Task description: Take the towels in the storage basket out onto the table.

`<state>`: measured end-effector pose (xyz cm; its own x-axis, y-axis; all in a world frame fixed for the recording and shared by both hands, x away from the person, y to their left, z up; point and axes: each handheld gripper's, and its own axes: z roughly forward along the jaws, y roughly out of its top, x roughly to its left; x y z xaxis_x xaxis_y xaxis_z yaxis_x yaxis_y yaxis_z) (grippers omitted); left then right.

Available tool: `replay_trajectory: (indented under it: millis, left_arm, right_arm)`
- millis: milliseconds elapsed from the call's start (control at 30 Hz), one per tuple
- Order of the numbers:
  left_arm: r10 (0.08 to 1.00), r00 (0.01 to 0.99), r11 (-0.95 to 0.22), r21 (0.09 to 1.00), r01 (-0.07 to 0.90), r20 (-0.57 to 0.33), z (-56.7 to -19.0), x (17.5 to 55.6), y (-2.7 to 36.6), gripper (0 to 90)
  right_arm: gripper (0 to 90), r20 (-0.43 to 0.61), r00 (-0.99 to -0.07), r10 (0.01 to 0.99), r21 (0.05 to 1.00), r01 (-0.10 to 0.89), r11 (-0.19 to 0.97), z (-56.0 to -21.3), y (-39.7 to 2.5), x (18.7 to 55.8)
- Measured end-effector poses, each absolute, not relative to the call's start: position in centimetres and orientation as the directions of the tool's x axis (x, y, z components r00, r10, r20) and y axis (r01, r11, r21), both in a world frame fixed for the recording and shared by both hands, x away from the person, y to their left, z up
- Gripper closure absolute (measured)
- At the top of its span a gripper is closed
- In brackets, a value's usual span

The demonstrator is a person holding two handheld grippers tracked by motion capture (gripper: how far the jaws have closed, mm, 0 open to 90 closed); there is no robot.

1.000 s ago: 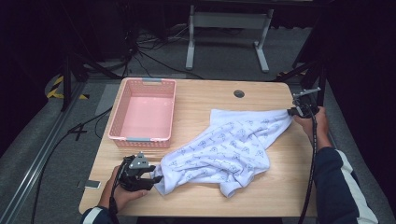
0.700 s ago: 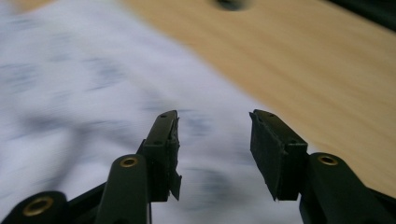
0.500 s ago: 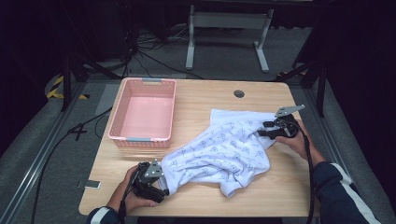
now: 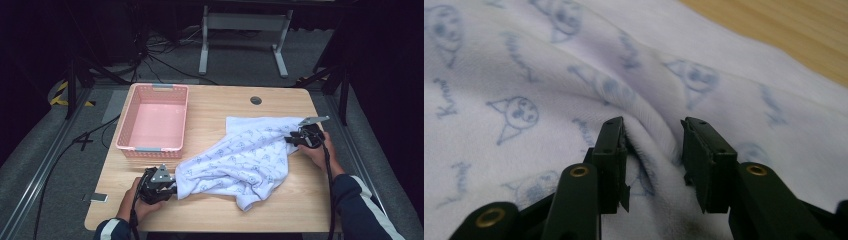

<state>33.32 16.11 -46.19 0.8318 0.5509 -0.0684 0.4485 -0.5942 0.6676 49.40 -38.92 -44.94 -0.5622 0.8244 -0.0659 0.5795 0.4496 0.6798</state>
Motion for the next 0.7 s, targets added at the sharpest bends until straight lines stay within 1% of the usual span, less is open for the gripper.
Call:
replay_trajectory:
  millis: [33,100,167,200,267,400,433,500,533,567,600,633,667,700]
  left_arm:
    - [0.574,0.816,-0.579,0.668,0.467,-0.073,-46.1,33.3,16.6,76.8]
    - [0.609,0.786,-0.540,0.672,0.507,-0.105,-45.9,33.1,17.7,76.8]
    - [0.651,0.748,-0.476,0.697,0.536,-0.130,-45.6,32.9,19.0,76.8]
    - [0.665,0.732,-0.454,0.698,0.554,-0.148,-45.5,32.8,19.4,76.9]
    - [0.685,0.718,-0.448,0.702,0.553,-0.128,-45.3,32.7,19.8,76.9]
    - [0.694,0.712,-0.436,0.725,0.533,-0.106,-44.5,32.3,20.0,75.3]
    - [0.699,0.707,-0.424,0.734,0.529,-0.106,-44.5,32.1,19.9,71.8]
    - [0.665,0.742,-0.456,0.742,0.490,-0.081,-44.6,31.9,19.5,65.9]
    - [0.665,0.742,-0.456,0.742,0.490,-0.081,-44.6,31.9,19.5,58.7]
    - [0.666,0.743,-0.470,0.731,0.495,-0.076,-44.7,31.9,19.2,58.7]
    - [0.669,0.740,-0.475,0.725,0.499,-0.071,-44.9,32.0,19.0,51.8]
    - [0.661,0.748,-0.496,0.710,0.500,-0.065,-45.1,32.2,18.7,40.6]
    - [0.647,0.759,-0.499,0.710,0.497,-0.076,-45.2,32.2,18.6,36.4]
    - [0.644,0.760,-0.495,0.710,0.500,-0.087,-45.3,32.2,18.5,32.7]
  right_arm:
    - [61.0,-0.061,-0.521,0.851,0.677,0.605,0.419,-44.9,-39.7,49.6]
    - [61.2,-0.106,-0.443,0.890,0.673,0.627,0.392,-44.7,-41.3,49.9]
    - [61.2,-0.131,-0.396,0.909,0.672,0.639,0.375,-44.7,-42.5,50.0]
    - [61.1,-0.121,-0.376,0.919,0.676,0.647,0.353,-44.7,-43.3,50.1]
    - [60.6,-0.089,-0.353,0.931,0.683,0.659,0.315,-44.7,-44.2,50.2]
    - [60.5,-0.140,-0.335,0.932,0.671,0.660,0.338,-44.6,-44.2,50.5]
    - [58.5,-0.160,-0.335,0.929,0.669,0.655,0.351,-44.6,-44.0,50.5]
    - [53.4,-0.175,-0.325,0.930,0.668,0.654,0.354,-44.5,-43.8,50.5]
    - [53.4,-0.175,-0.325,0.930,0.668,0.654,0.354,-44.5,-43.8,50.5]
    - [52.6,-0.179,-0.333,0.926,0.669,0.649,0.363,-44.3,-43.5,50.3]
    - [52.3,-0.198,-0.346,0.917,0.674,0.632,0.383,-44.0,-43.2,50.0]
    - [50.9,-0.184,-0.384,0.905,0.707,0.588,0.393,-42.9,-42.2,49.2]
    - [50.8,-0.159,-0.410,0.898,0.736,0.557,0.384,-42.2,-41.5,48.6]
    - [50.7,-0.135,-0.458,0.879,0.753,0.529,0.391,-41.5,-40.6,47.9]
